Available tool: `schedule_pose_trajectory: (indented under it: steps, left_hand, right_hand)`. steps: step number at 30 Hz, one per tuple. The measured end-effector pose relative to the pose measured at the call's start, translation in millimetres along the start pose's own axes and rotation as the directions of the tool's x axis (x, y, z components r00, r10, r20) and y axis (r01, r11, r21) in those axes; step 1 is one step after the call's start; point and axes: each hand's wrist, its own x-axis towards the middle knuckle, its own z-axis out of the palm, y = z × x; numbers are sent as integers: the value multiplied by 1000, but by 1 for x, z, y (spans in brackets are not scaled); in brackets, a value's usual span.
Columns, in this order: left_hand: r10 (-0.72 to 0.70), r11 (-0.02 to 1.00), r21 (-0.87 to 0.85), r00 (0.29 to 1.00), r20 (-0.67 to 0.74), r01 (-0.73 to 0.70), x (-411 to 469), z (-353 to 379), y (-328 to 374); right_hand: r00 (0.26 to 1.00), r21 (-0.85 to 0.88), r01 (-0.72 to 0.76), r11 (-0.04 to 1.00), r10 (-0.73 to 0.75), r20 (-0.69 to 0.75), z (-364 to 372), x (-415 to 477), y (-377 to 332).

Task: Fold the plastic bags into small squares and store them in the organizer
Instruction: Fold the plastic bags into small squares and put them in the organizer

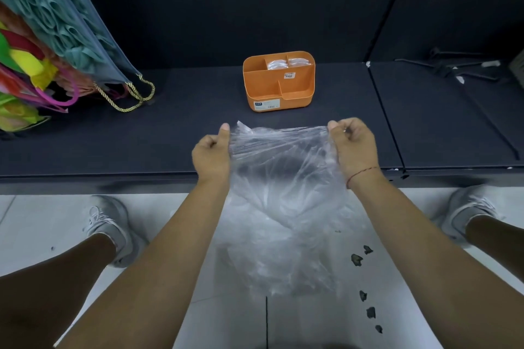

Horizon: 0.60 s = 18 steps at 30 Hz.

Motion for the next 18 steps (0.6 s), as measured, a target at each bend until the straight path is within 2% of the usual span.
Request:
schedule_pose_trajectory:
  steps: [2,4,5,6,7,8,9,10,11,13,17,18]
  left_hand:
    - [58,996,69,994,-97,-51,7,-6,-5]
    - [247,945,250,962,-115,-213,11,-10,-6]
    - [361,881,335,932,-17,-335,10,-9,-3]
    - [424,823,349,894,149,-448,8,-5,3]
    - [410,793,318,841,353,-520,0,2,13]
    - [336,794,271,765,549,-544,-11,9,24]
    - [248,813,236,684,686,-532,-23,16,34]
    - [183,848,205,632,753,-489,-33,23,42]
    - [147,888,173,620,771,-426,-38,27,46]
    - [133,947,113,687,714,-301,-37,28,49]
    - [102,989,47,877,470,-140,-16,19,36]
    - [91,991,50,906,414,-123,-11,16,33]
  right_hand:
    - [1000,-24,20,1000,-20,-9,0,3,-4]
    - [999,-28,22,999,-21,49,0,5,-9]
    - [995,-32,31,999,-28,96,1,5,-12]
    - [988,-40,46,998,-40,151,4,4,-14]
    - [976,-41,58,997,-48,210,9,3,-18]
    - [963,-40,65,997,-52,266,14,1,-21]
    - [947,-23,65,998,-55,317,19,0,-24]
    - [932,6,58,998,-56,358,22,0,-27]
    - [918,36,39,999,-50,393,22,2,-28]
    - [878,49,-8,999,-16,478,11,6,-29]
    - [649,-214,-85,973,217,729,-19,9,-12]
    - [634,-233,-100,967,243,734,-23,8,-5]
